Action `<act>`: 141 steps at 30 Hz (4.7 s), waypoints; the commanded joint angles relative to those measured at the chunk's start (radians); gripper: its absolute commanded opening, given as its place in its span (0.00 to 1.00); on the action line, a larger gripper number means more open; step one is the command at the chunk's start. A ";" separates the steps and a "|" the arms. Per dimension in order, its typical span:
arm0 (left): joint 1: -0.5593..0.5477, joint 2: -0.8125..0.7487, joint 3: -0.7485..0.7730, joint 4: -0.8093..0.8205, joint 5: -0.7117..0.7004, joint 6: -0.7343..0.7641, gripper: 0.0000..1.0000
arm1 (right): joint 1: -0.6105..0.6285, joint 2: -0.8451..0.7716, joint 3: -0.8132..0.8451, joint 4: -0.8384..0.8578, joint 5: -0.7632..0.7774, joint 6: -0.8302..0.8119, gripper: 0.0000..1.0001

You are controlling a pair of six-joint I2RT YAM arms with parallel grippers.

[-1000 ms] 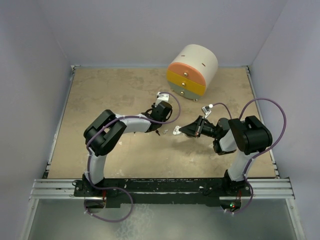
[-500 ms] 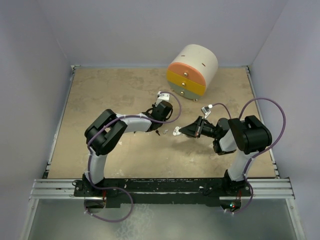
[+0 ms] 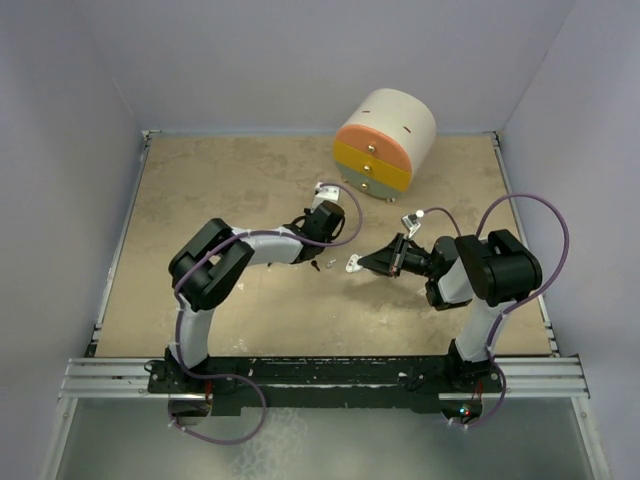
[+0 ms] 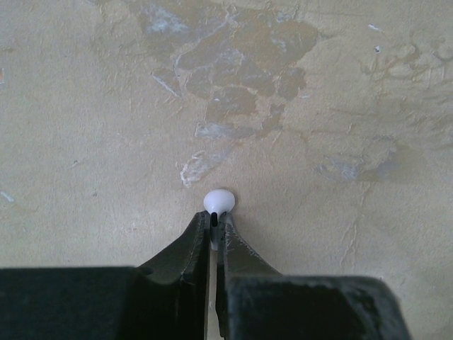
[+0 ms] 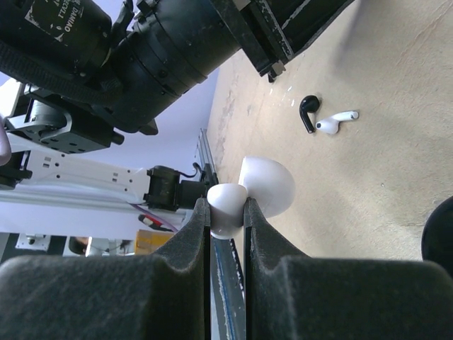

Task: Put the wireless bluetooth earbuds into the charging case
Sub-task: Pick up the earbud from the center of the board, then place the earbud in the charging case.

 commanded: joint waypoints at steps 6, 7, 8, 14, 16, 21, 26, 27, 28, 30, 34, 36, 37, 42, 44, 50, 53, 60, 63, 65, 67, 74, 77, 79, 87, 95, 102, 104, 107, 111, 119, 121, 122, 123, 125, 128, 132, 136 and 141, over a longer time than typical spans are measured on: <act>0.007 -0.278 -0.206 0.234 0.146 -0.013 0.00 | -0.005 -0.024 0.011 0.088 -0.015 -0.019 0.00; 0.006 -0.302 -0.229 0.261 0.169 -0.021 0.00 | -0.005 -0.028 0.012 0.082 -0.011 -0.019 0.00; 0.008 -0.327 -0.252 0.290 0.193 -0.032 0.00 | -0.005 -0.031 0.014 0.078 -0.010 -0.019 0.00; 0.010 -0.448 -0.425 0.574 0.339 -0.085 0.00 | -0.005 -0.045 0.024 0.062 -0.007 -0.017 0.00; 0.009 -0.465 -0.487 0.697 0.375 -0.104 0.00 | -0.005 -0.048 0.028 0.060 -0.005 -0.016 0.00; 0.008 -0.461 -0.587 0.927 0.427 -0.130 0.00 | -0.005 -0.049 0.037 0.064 0.002 0.002 0.00; -0.016 -0.429 -0.655 1.132 0.379 -0.131 0.00 | -0.005 -0.046 0.044 0.082 0.023 0.031 0.00; -0.025 -0.427 -0.656 1.142 0.364 -0.124 0.00 | -0.005 -0.045 0.045 0.085 0.027 0.036 0.00; -0.033 -0.425 -0.654 1.147 0.352 -0.114 0.00 | -0.005 -0.044 0.045 0.094 0.030 0.044 0.00; -0.052 -0.422 -0.648 1.154 0.325 -0.096 0.00 | -0.005 -0.042 0.047 0.108 0.036 0.061 0.00; -0.098 -0.408 -0.646 1.182 0.260 -0.053 0.00 | -0.005 -0.040 0.050 0.143 0.047 0.093 0.00; -0.112 -0.402 -0.649 1.199 0.247 -0.042 0.00 | -0.005 -0.044 0.050 0.149 0.044 0.103 0.00; -0.116 -0.400 -0.652 1.208 0.245 -0.039 0.00 | -0.005 -0.050 0.050 0.148 0.043 0.105 0.00; -0.130 -0.394 -0.665 1.247 0.244 -0.028 0.00 | -0.005 -0.064 0.051 0.141 0.038 0.106 0.00; -0.135 -0.394 -0.667 1.253 0.244 -0.020 0.00 | -0.005 -0.063 0.051 0.149 0.034 0.113 0.00; -0.153 -0.385 -0.676 1.282 0.231 0.006 0.00 | -0.005 -0.057 0.053 0.178 0.028 0.137 0.00; -0.159 -0.374 -0.683 1.313 0.236 0.014 0.00 | -0.005 -0.056 0.054 0.180 0.026 0.138 0.00; -0.166 -0.367 -0.683 1.325 0.241 0.021 0.00 | -0.005 -0.052 0.053 0.189 0.020 0.142 0.00; -0.171 -0.359 -0.686 1.336 0.257 0.030 0.00 | -0.005 -0.044 0.052 0.218 0.016 0.164 0.00; -0.180 -0.341 -0.697 1.391 0.259 0.044 0.00 | -0.005 -0.036 0.049 0.252 0.012 0.186 0.00; -0.188 -0.319 -0.710 1.449 0.255 0.048 0.00 | -0.005 -0.031 0.046 0.280 0.010 0.205 0.00; -0.239 -0.241 -0.731 1.600 0.235 0.101 0.00 | -0.005 -0.011 0.035 0.366 0.002 0.269 0.00; -0.254 -0.223 -0.736 1.640 0.227 0.116 0.00 | -0.005 0.002 0.033 0.406 0.002 0.298 0.00; -0.264 -0.220 -0.735 1.640 0.223 0.128 0.00 | -0.005 0.009 0.030 0.436 0.002 0.320 0.00; -0.282 -0.214 -0.739 1.641 0.210 0.159 0.00 | -0.005 0.025 0.023 0.506 0.001 0.368 0.00; -0.284 -0.218 -0.736 1.641 0.197 0.190 0.00 | -0.005 0.048 0.011 0.617 -0.015 0.441 0.00; -0.284 -0.214 -0.733 1.640 0.192 0.195 0.00 | -0.004 0.107 0.001 0.793 -0.013 0.545 0.00; -0.284 -0.214 -0.734 1.641 0.192 0.193 0.00 | -0.005 0.117 0.002 0.809 -0.005 0.553 0.00; -0.286 -0.215 -0.734 1.641 0.192 0.192 0.00 | -0.005 0.105 0.002 0.807 -0.002 0.547 0.00; -0.289 -0.214 -0.737 1.641 0.184 0.193 0.00 | -0.005 0.082 0.005 0.806 0.006 0.543 0.00; -0.304 -0.232 -0.735 1.641 0.147 0.218 0.00 | -0.005 0.042 0.021 0.803 0.019 0.499 0.00; -0.305 -0.243 -0.736 1.641 0.138 0.223 0.00 | -0.005 0.041 0.028 0.808 0.027 0.484 0.00; -0.305 -0.249 -0.738 1.642 0.133 0.225 0.00 | -0.005 0.040 0.032 0.808 0.026 0.475 0.00; -0.306 -0.252 -0.739 1.641 0.130 0.227 0.00 | -0.005 0.036 0.033 0.807 0.026 0.468 0.00; -0.306 -0.263 -0.744 1.642 0.123 0.228 0.00 | -0.005 0.029 0.036 0.807 0.025 0.450 0.00; -0.309 -0.272 -0.747 1.642 0.114 0.230 0.00 | -0.005 0.023 0.039 0.809 0.023 0.422 0.00; -0.312 -0.273 -0.746 1.641 0.112 0.228 0.00 | -0.005 0.018 0.042 0.809 0.019 0.406 0.00; -0.316 -0.265 -0.742 1.642 0.116 0.223 0.00 | -0.005 0.000 0.039 0.809 0.016 0.388 0.00; -0.319 -0.255 -0.736 1.643 0.120 0.220 0.00 | -0.005 -0.019 0.036 0.809 0.013 0.383 0.00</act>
